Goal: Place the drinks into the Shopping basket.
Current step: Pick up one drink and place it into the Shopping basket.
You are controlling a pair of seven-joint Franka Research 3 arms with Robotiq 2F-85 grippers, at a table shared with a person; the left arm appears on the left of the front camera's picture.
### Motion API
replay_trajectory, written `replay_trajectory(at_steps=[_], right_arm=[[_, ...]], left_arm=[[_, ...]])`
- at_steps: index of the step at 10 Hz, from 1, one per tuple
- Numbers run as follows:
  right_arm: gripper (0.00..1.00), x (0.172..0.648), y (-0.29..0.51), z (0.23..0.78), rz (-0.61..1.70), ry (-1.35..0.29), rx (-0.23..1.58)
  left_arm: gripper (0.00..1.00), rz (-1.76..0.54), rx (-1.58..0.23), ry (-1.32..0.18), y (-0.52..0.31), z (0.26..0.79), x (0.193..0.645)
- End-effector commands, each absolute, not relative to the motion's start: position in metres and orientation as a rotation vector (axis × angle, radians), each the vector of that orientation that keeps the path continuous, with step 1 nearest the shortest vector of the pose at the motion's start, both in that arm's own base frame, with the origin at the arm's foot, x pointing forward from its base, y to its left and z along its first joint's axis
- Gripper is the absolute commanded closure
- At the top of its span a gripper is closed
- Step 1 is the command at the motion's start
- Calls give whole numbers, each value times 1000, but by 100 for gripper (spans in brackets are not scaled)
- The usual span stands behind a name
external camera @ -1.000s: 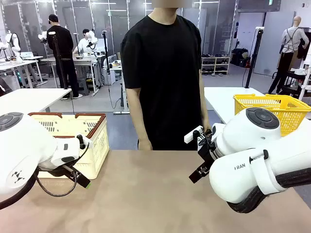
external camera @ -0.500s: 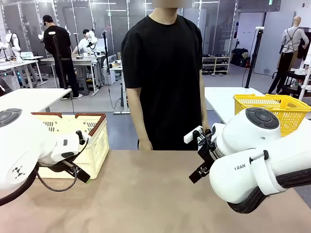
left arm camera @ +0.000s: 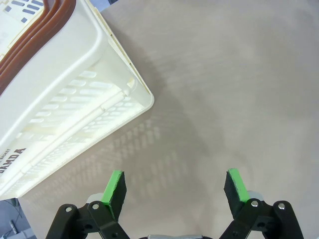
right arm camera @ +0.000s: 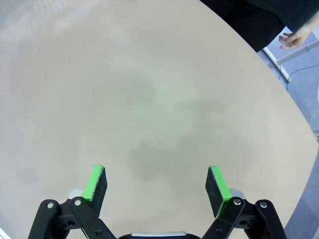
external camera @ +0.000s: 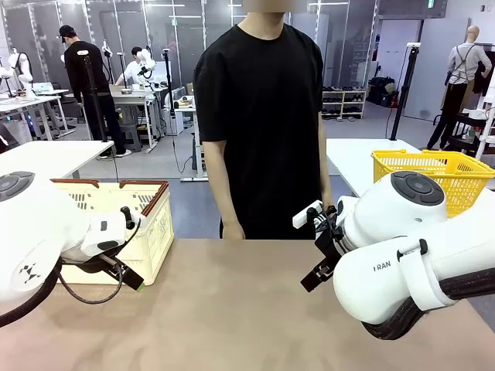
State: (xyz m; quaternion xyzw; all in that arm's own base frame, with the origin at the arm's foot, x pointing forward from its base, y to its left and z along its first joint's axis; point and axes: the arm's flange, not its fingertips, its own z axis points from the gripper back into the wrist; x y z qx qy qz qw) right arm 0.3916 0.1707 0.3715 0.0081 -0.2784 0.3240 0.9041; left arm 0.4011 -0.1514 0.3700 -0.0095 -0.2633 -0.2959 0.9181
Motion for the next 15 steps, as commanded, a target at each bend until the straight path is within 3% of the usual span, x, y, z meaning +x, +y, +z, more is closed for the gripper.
replay_trajectory(at_steps=[1, 7, 8, 11, 15], right_arm=[[0, 392, 170, 371, 664, -575, 19], [0, 392, 171, 371, 670, -575, 17], [0, 391, 195, 376, 594, -549, -2], [0, 377, 254, 436, 529, -549, 70], [0, 361, 286, 478, 354, -546, -38]], left_arm=[[0, -606, -20, -546, -151, 372, 402], [0, -609, -19, -542, -152, 370, 401], [0, -613, -105, -615, -163, 380, 394], [0, -501, -184, -654, -200, 427, 368], [0, -366, -170, -658, -235, 460, 344]])
